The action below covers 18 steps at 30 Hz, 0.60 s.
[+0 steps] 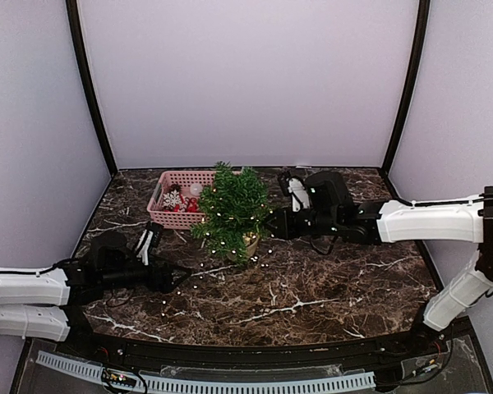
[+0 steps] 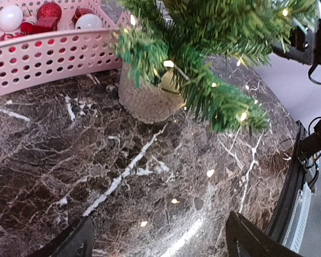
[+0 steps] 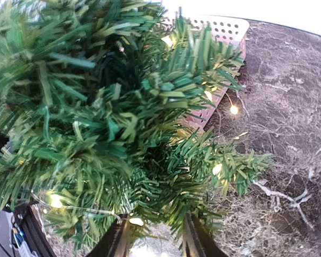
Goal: Decorate the small christmas tree
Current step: Place the string light in the gap of branches, then pick up the side of the string light from the center of the board.
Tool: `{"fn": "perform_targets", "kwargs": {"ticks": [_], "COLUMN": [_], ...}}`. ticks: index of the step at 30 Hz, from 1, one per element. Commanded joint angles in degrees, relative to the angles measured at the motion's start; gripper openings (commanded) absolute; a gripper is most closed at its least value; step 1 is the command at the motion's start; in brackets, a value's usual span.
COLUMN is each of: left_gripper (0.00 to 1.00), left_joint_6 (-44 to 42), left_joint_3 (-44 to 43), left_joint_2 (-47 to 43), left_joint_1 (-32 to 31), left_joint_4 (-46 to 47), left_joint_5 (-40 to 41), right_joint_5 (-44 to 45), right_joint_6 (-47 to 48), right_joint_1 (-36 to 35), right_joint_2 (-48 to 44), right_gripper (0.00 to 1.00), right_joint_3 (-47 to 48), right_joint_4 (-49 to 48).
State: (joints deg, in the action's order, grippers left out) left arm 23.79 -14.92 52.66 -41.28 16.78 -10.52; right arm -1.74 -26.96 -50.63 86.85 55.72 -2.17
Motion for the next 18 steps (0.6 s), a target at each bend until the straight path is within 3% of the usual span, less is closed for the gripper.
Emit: {"fn": "perform_targets", "kwargs": {"ticks": [1, 7, 12, 16, 18], "left_gripper": [0.88, 0.88, 0.87, 0.62, 0.40], "left_joint_6": [-2.3, -5.7, -8.1, -8.6, -9.0], "left_joint_3": [3.3, 1.9, -2.0, -3.4, -3.9], "left_joint_2": [4.6, 16.5, 22.8, 23.4, 23.0], "left_joint_1": [0.2, -0.1, -1.9, -3.9, -5.4], "left_joint_4": [15.3, 24.3, 26.3, 26.1, 24.9], "left_joint_5": [-4.2, -8.6, -9.6, -6.9, -4.3], "right_joint_5": [-0.5, -0.1, 0.3, 0.0, -0.1], "right_joint_6": [-0.6, -1.0, -0.6, -0.2, -0.1], "right_joint_1": [-0.4, -0.4, -0.4, -0.4, -0.4], "right_joint_2": [-4.5, -7.9, -10.6, -12.8, -14.1], "right_gripper": [0.40, 0.57, 0.61, 0.61, 0.61], "right_joint_3": [-2.1, -4.5, -6.2, -8.5, -10.0], "right_joint_4": [-4.2, -5.5, -5.8, -6.4, -6.7]}}
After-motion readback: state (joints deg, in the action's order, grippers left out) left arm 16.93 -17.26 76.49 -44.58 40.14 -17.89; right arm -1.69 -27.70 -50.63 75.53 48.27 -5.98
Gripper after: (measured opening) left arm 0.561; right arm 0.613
